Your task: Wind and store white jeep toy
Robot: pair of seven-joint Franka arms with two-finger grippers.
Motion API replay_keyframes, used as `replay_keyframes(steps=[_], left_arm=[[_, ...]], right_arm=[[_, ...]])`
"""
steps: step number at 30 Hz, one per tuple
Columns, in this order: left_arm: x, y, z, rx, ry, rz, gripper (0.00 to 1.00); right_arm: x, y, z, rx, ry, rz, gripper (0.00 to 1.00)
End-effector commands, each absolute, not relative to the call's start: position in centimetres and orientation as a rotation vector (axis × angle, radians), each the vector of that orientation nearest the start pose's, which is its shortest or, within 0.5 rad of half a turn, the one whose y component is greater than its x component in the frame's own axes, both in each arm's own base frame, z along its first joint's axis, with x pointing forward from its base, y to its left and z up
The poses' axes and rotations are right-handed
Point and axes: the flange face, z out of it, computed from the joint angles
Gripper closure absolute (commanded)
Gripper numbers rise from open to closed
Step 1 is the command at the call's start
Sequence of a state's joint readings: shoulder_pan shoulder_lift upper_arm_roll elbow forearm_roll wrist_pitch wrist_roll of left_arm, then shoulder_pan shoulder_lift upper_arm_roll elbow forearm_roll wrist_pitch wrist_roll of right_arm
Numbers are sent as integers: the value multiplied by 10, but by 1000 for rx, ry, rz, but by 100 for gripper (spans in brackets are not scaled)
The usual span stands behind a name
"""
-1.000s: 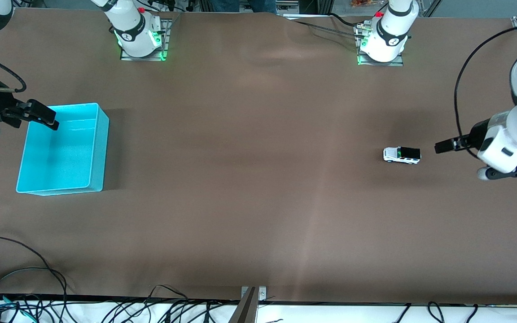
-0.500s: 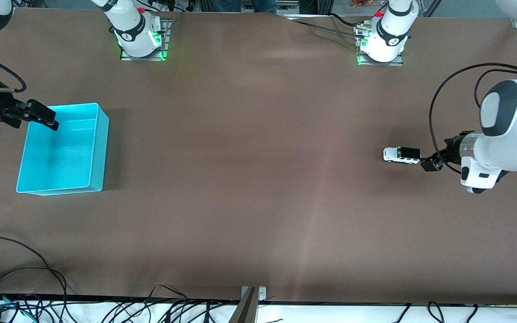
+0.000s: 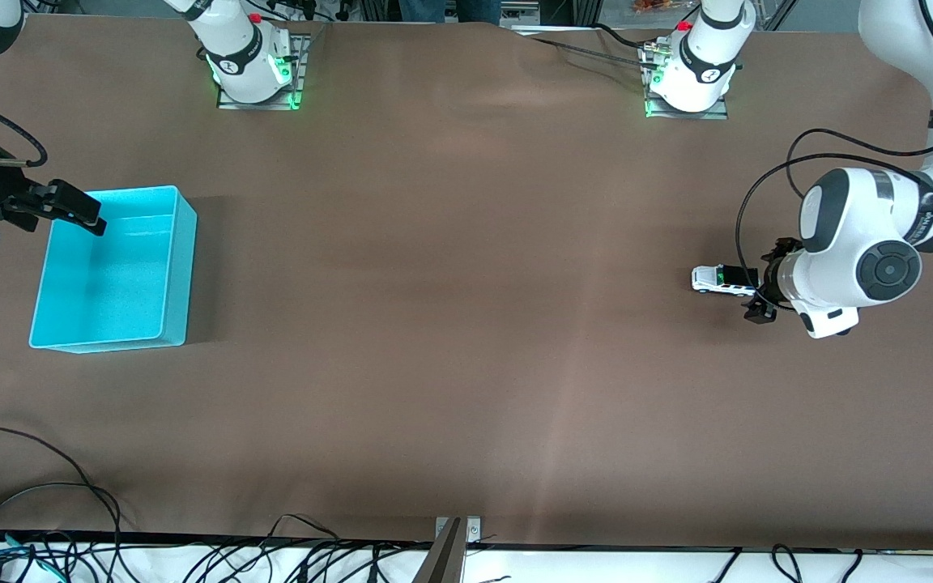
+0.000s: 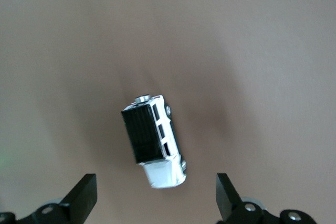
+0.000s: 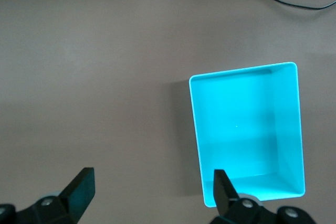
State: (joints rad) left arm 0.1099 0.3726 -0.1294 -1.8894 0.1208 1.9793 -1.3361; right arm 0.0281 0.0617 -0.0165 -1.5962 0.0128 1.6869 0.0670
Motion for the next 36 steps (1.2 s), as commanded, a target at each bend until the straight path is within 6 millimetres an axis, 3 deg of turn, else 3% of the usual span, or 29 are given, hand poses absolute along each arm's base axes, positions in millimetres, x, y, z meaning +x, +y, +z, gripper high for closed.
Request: replay_keyframes(steps=[1,6,13,24,28,36], left_arm=[[576,14,266,-2257,-1876,176,0],[561,33,250,-2197,-2033,101,0],[537,31,227,-2220,-2044,81,0],[519,27,223,-2201,-2062,81,0],[514,25,220,-2165,-2145,39,0],[516,24,216,-2125,-2200,27,9]], right_arm=[[587,9,592,-3118,99,-58,0],[587,9,593,-3119,98,-61,0],[587,9,592,-3118,99,-58,0],[587,9,593,-3117,99,-61,0],[587,9,592,-3118,99,-58,0],[587,8,592,-3118,101,-59,0]])
